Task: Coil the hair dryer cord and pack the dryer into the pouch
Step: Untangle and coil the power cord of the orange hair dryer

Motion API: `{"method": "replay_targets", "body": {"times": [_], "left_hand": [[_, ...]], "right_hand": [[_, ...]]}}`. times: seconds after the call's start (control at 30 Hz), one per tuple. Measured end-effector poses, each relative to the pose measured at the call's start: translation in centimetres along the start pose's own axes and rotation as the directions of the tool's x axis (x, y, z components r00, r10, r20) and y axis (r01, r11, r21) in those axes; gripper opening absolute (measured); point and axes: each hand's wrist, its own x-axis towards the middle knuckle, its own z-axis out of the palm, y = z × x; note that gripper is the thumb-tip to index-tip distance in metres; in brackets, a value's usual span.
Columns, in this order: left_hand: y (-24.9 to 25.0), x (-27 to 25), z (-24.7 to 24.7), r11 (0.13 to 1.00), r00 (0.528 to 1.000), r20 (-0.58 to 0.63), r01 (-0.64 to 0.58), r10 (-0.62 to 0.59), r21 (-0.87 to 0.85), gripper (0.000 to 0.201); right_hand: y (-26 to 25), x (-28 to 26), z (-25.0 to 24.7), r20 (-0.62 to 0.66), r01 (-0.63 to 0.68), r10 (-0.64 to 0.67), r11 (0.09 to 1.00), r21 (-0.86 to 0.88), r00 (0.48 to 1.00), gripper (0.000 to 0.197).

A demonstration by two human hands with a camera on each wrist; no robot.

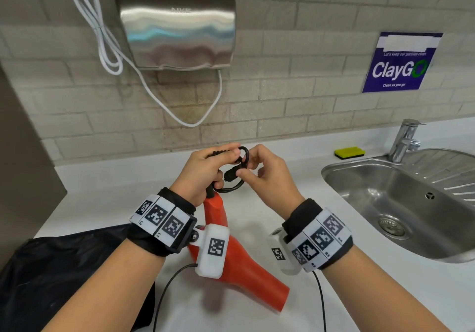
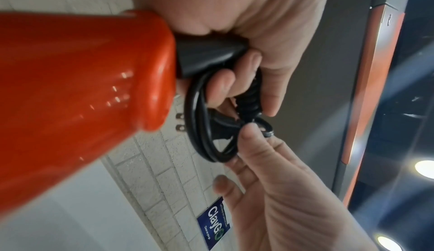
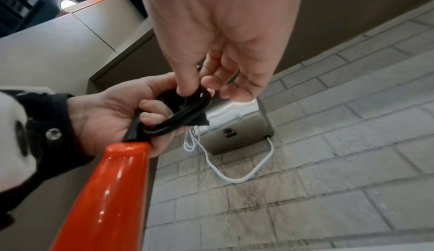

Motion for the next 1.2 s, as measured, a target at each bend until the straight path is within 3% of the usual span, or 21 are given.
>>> {"method": "replay_targets", "body": {"times": [0.1,0.2,0.3,0.43,0.57,0.67,0.8,0.9,1.03,1.1,1.2], "left_hand": [[0.1,-0.2,0.0,1.0,0.998,0.063,-0.007,0.008,-0.01,0.016],[0.2,-0.4,0.0,1.0,0.992,0.126,-0.012,0.013,-0.004,0.014],[0.2,-0.4,0.2,0.999,0.992,0.126,-0.025,0.022,0.023,0.012],[0.3,-0.3,0.4,0.999,0.999,0.053,0.003,-0.005,0.036,0.008],[0.1,-0.1,0.6,0.997,1.0,-0.011,0.005,-0.004,0.071,0.002],[0.0,0.0,0.6,0.997,0.999,-0.038,0.007,-0.003,0.081,0.008],[-0.1,0.1,0.5,0.996,0.998,-0.066,-0.007,0.014,0.091,0.015],[-0.2,0.3,0.2,0.997,0.994,-0.103,-0.019,0.026,0.07,0.017],[-0.2,0.3,-0.2,0.998,0.997,-0.077,-0.019,0.024,0.067,0.018],[-0.1,0.2,-0.1,0.997,0.999,-0.029,-0.021,0.023,0.075,0.017],[0.0,0.1,0.0,0.996,0.999,0.036,-0.018,0.015,0.089,0.011]], "right_hand": [[0.0,0.3,0.3,0.015,-0.039,0.037,0.991,0.125,0.999,0.035],[0.0,0.5,0.4,0.189,-0.073,0.034,0.976,0.203,0.981,0.031],[0.0,0.8,0.4,0.29,-0.043,0.015,0.995,0.09,0.957,0.034],[-0.1,1.1,0.8,0.317,-0.072,0.105,0.991,-0.114,0.942,0.039],[-0.6,0.9,0.8,0.254,-0.009,0.143,0.884,-0.468,0.957,0.042],[-0.8,0.8,1.0,0.252,0.039,0.124,0.83,-0.556,0.96,0.037],[-0.2,0.9,0.7,0.292,-0.011,0.156,0.897,-0.442,0.943,0.029],[0.6,0.6,0.0,0.395,-0.076,0.151,0.977,-0.2,0.906,0.02],[1.3,0.6,-1.2,0.504,-0.178,0.127,0.982,0.055,0.854,0.016],[1.6,0.8,-1.8,0.501,-0.153,0.114,0.987,0.038,0.858,0.02],[1.9,1.1,-2.5,0.482,0.003,0.078,0.986,-0.165,0.873,0.02]]}}
